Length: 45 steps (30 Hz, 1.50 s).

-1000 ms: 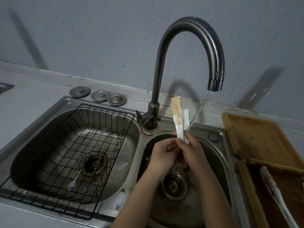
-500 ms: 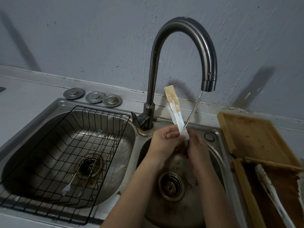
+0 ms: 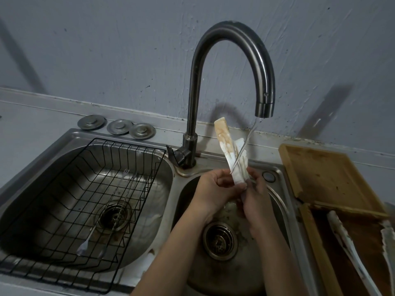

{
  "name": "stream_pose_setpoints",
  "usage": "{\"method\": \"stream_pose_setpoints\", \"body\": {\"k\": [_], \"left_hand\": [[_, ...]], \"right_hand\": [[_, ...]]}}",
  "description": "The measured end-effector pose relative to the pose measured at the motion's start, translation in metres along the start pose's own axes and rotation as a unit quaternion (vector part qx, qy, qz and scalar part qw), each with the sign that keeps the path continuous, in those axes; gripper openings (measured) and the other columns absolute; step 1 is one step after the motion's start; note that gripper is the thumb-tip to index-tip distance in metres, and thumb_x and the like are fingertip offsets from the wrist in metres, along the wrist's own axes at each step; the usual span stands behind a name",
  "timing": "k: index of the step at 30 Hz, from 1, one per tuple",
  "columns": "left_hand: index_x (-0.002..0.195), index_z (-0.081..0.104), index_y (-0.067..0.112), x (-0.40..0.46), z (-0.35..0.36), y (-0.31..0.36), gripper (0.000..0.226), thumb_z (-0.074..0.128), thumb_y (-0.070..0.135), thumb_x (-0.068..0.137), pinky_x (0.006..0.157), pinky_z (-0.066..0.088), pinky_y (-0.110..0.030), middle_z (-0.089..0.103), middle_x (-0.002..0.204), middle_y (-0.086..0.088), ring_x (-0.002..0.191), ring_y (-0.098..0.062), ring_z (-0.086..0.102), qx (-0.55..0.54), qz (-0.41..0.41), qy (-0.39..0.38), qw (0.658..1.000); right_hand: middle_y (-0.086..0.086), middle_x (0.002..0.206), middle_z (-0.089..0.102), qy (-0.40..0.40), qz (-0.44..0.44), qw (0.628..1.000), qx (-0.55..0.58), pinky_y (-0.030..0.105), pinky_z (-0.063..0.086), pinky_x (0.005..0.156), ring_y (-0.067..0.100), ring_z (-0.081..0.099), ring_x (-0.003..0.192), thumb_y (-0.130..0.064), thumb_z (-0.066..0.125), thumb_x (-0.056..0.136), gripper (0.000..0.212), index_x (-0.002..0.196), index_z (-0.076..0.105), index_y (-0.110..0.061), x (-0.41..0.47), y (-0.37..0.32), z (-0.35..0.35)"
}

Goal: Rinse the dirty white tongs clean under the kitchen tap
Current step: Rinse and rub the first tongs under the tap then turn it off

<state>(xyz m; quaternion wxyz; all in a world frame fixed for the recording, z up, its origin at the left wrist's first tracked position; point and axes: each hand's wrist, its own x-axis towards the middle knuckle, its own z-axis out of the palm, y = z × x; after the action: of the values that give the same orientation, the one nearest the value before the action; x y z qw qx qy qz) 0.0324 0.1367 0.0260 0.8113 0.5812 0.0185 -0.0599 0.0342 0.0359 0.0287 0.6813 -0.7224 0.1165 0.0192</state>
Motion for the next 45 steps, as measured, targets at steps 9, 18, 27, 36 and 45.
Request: {"method": "stream_pose_setpoints", "body": {"k": [9,18,27,36,45], "left_hand": [[0.113,0.064,-0.002,0.009,-0.008,0.004,0.029,0.051,-0.012,0.089,0.074,0.056,-0.022,0.076,0.076,0.002,0.072,-0.009,0.070,-0.043,0.031,0.032,0.998],[0.102,0.067,-0.005,0.007,-0.011,0.014,0.020,0.052,-0.007,0.090,0.057,0.055,-0.017,0.072,0.062,0.002,0.054,-0.006,0.065,-0.028,0.035,0.057,0.997],[0.097,0.071,0.006,-0.002,-0.008,0.013,0.024,0.064,-0.009,0.080,0.064,0.056,-0.021,0.074,0.068,0.002,0.063,-0.009,0.068,0.027,0.040,0.031,0.998],[0.074,0.073,0.009,-0.002,-0.006,0.011,0.011,0.067,0.005,0.083,0.053,0.053,-0.022,0.069,0.059,-0.005,0.050,-0.013,0.062,-0.042,-0.014,0.072,0.996],[0.093,0.071,0.001,-0.019,0.001,-0.021,0.014,0.064,0.012,0.086,0.073,0.059,-0.035,0.073,0.089,-0.021,0.076,-0.029,0.070,-0.069,-0.080,0.099,0.989]], "right_hand": [[0.012,0.107,0.059,-0.022,-0.003,1.000,-0.011,0.024,0.037,0.054,0.013,0.053,0.073,-0.022,0.039,0.097,0.030,0.125,0.046,-0.030,0.022,-0.006,0.015],[0.005,0.086,0.059,-0.058,-0.017,0.998,-0.016,0.014,0.038,0.042,0.007,0.051,0.059,-0.020,0.036,0.098,0.029,0.125,0.048,-0.022,0.020,-0.008,0.022],[0.007,0.085,0.059,-0.039,-0.001,0.999,0.005,0.011,0.036,0.034,0.011,0.051,0.059,-0.021,0.039,0.097,0.027,0.120,0.050,-0.026,0.008,-0.009,0.014],[0.006,0.091,0.060,-0.051,-0.055,0.995,-0.061,0.010,0.037,0.042,0.006,0.051,0.063,-0.032,0.036,0.099,0.029,0.118,0.054,-0.020,0.010,-0.008,0.012],[-0.007,0.083,0.063,-0.088,-0.079,0.967,-0.227,0.019,0.040,0.059,0.004,0.059,0.075,-0.042,0.036,0.095,0.026,0.094,0.060,-0.031,-0.028,0.006,-0.026]]}}
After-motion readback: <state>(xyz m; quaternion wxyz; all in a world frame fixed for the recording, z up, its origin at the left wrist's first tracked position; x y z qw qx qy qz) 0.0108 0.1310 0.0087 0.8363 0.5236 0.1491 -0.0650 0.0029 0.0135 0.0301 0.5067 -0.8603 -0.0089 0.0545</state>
